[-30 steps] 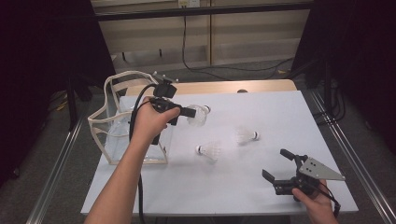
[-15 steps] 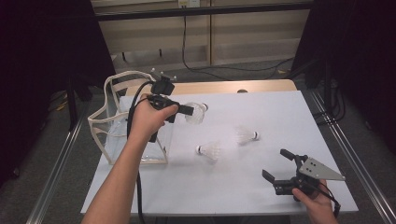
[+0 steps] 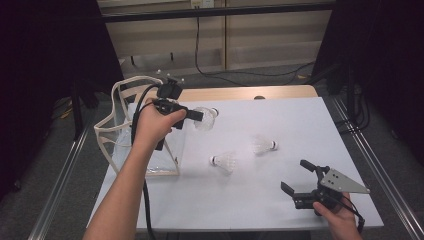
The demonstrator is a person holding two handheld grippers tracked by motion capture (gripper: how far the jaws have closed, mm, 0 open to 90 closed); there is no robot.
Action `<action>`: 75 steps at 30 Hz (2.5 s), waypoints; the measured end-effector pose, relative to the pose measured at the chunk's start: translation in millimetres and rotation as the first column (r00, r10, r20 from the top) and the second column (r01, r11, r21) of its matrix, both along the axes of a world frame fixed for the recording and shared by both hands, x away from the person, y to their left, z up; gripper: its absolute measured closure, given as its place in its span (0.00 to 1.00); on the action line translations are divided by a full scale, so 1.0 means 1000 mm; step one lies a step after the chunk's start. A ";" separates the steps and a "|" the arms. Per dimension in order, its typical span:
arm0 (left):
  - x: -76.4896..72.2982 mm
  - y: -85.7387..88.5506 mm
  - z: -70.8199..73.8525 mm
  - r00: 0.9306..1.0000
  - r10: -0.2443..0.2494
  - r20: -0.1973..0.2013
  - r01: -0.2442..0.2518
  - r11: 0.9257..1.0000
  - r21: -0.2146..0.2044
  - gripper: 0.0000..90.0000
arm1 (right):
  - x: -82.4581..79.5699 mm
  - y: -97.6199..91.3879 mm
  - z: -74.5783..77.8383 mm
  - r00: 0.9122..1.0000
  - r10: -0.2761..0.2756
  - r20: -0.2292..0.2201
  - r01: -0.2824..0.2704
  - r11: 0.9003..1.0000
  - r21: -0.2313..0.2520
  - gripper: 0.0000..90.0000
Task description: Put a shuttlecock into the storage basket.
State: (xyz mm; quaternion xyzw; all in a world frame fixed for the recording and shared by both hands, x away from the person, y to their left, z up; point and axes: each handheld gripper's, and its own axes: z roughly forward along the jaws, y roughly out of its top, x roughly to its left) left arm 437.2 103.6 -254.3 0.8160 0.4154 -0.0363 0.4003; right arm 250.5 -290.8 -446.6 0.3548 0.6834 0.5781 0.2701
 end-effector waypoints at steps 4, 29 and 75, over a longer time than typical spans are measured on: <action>0.001 0.002 0.002 1.000 0.001 0.002 -0.001 1.000 0.002 1.00 | 0.000 0.000 0.000 1.000 -0.002 0.000 0.002 1.000 0.002 0.01; 0.007 0.010 0.011 1.000 0.030 0.002 -0.030 0.999 0.016 1.00 | 0.000 0.000 0.000 1.000 -0.002 0.002 0.002 1.000 0.003 0.01; 0.012 0.024 0.031 0.996 0.085 0.013 -0.086 0.996 0.033 1.00 | 0.000 0.000 0.000 1.000 0.000 0.006 0.000 1.000 0.004 0.01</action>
